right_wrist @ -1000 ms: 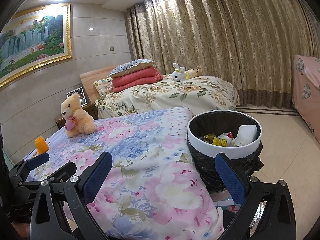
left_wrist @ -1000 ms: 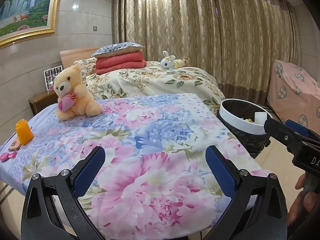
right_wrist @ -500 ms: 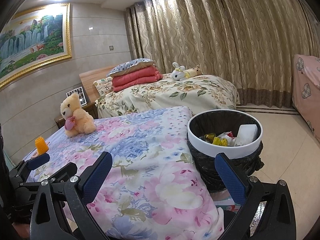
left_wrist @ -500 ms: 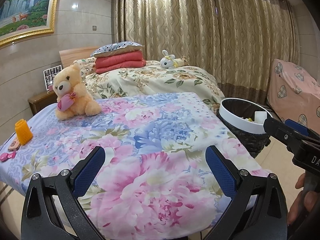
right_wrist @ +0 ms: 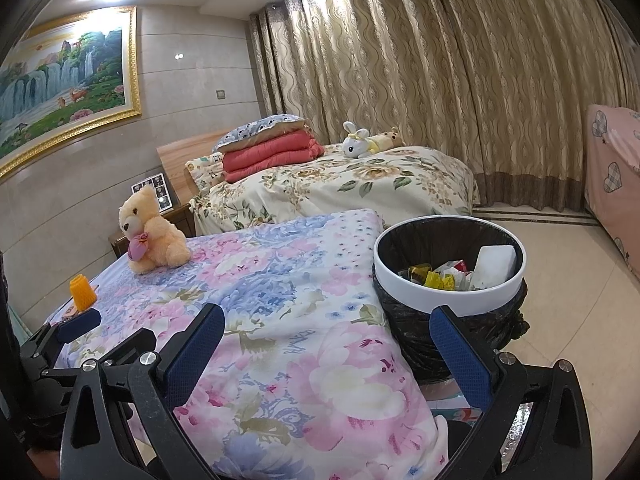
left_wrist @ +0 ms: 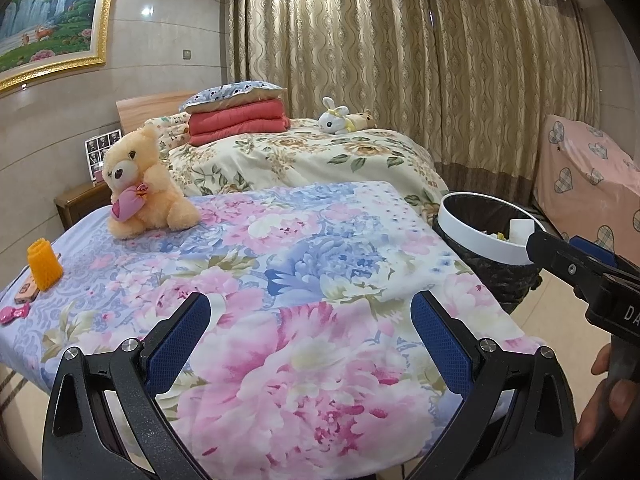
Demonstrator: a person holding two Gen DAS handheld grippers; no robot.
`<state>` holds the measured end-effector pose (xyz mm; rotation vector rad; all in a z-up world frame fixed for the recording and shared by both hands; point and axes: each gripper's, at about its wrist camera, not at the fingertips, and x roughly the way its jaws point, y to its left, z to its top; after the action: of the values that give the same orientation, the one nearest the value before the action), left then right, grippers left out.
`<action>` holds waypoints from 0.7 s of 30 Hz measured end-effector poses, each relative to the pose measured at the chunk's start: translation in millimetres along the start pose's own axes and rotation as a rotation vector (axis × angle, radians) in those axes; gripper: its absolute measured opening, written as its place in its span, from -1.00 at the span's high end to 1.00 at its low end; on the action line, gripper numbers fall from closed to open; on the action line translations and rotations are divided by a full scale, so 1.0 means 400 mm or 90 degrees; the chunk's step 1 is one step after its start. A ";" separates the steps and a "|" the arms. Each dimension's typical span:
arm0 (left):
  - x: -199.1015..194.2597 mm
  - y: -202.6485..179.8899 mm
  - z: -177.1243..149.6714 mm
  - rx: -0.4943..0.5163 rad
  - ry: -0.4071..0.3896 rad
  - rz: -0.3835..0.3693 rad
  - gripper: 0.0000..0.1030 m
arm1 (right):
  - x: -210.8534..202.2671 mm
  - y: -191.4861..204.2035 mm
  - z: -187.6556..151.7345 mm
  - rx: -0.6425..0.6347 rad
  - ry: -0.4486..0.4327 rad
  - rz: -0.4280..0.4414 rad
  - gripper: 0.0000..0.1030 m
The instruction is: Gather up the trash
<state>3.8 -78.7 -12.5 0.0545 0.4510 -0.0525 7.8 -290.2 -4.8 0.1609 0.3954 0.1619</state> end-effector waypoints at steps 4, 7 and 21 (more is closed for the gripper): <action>0.003 0.001 0.001 0.000 0.001 -0.001 -0.99 | 0.005 -0.003 -0.002 0.004 0.005 0.000 -1.00; 0.008 0.002 0.000 0.001 0.004 -0.001 -0.99 | 0.011 -0.009 0.000 0.007 0.008 -0.001 -1.00; 0.015 0.005 0.002 0.001 0.010 -0.004 -0.99 | 0.028 -0.017 0.007 0.016 0.024 -0.004 -1.00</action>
<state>9.8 -77.0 -14.2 0.0553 0.4661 -0.0590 20.0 -295.1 -7.7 0.1821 0.4349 0.1532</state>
